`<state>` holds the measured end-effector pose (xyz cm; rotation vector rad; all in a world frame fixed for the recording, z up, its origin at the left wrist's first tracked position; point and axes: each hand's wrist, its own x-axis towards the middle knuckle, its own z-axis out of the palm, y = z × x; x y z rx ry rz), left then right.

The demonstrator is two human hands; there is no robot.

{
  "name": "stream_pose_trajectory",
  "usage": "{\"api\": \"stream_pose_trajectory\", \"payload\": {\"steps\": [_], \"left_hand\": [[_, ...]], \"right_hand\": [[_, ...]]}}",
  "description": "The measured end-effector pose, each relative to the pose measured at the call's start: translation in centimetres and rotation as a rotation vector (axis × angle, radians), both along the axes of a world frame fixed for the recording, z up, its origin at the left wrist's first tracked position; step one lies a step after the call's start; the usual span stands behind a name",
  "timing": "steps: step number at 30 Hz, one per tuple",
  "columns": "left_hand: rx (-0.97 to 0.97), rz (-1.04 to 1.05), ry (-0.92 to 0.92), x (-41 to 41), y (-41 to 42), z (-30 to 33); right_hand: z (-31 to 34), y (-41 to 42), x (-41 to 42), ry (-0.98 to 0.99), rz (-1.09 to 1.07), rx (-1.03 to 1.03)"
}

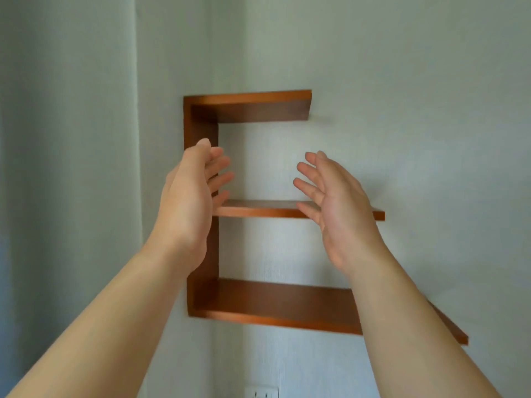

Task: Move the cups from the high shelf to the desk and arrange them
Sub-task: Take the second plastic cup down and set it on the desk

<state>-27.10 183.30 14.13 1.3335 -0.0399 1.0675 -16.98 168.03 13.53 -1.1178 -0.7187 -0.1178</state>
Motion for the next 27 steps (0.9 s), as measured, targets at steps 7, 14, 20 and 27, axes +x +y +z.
{"api": "stream_pose_trajectory", "payload": {"steps": [7, 14, 20, 27], "left_hand": [[0.088, 0.116, -0.098, 4.0, 1.6, 6.8], [0.161, 0.2, -0.131, 7.2, 3.1, 13.5], [0.246, 0.282, -0.122, 8.8, 4.3, 20.0], [0.332, 0.308, 0.058, 10.9, 6.0, 27.0]], "right_hand": [[6.1, 1.2, 6.1, -0.104, -0.003, 0.03], [13.5, 1.9, 10.8, -0.251, 0.019, 0.06], [21.6, 2.4, 12.5, -0.385, 0.051, 0.053], [28.9, 5.9, 13.8, -0.403, 0.089, -0.153]]}}
